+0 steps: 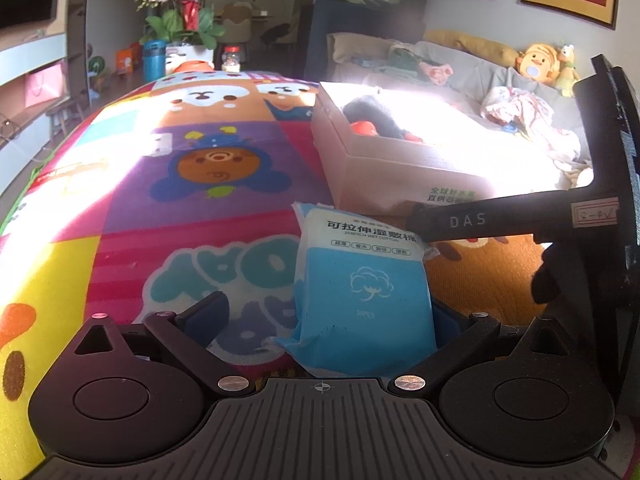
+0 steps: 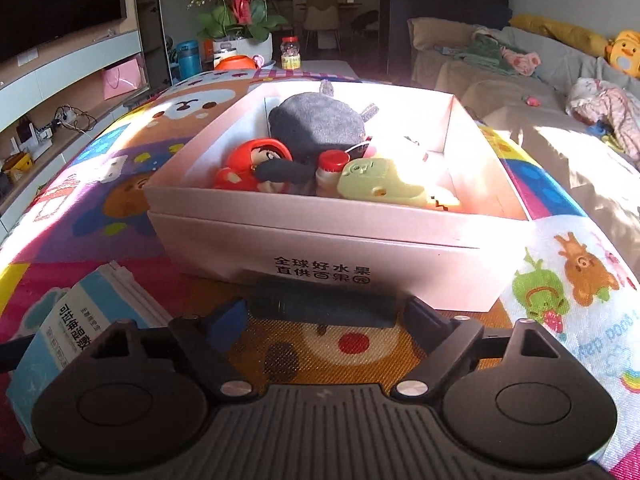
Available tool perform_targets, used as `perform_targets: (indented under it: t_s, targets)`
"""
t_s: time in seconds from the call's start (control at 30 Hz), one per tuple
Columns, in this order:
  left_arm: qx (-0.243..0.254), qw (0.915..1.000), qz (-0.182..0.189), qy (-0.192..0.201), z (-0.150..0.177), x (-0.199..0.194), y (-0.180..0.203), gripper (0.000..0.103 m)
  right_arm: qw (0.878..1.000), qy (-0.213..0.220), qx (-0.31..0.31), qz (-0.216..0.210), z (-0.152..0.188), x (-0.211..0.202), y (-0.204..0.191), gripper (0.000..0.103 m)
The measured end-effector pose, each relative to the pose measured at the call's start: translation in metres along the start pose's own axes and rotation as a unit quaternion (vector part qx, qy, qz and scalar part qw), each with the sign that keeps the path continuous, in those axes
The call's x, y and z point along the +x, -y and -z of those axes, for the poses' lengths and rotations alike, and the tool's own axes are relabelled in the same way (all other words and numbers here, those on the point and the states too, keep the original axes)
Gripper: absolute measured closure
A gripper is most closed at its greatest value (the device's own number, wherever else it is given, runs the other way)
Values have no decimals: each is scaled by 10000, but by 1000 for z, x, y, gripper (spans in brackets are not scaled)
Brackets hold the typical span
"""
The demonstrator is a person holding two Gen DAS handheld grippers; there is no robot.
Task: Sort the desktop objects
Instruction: 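Grasp the black foam cylinder with the right gripper while the left gripper holds the wipes pack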
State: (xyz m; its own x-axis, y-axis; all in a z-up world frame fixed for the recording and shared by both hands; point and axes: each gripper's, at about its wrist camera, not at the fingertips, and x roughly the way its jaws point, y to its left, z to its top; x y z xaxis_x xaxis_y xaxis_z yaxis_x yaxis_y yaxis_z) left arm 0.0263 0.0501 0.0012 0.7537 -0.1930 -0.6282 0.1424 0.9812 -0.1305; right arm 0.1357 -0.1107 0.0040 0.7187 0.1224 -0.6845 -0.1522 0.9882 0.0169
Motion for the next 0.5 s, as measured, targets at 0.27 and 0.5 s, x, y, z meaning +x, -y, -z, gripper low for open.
perform_targets:
  t_s: [0.27,0.5]
  targets:
    - [143,9998,-158,-62,0,2,6,1,9988,321,-373,-63,27,-52,30,27]
    - [443,9987,-247,89,-2,-4,16,1,9968,494,-623,100,61,-91,57,27]
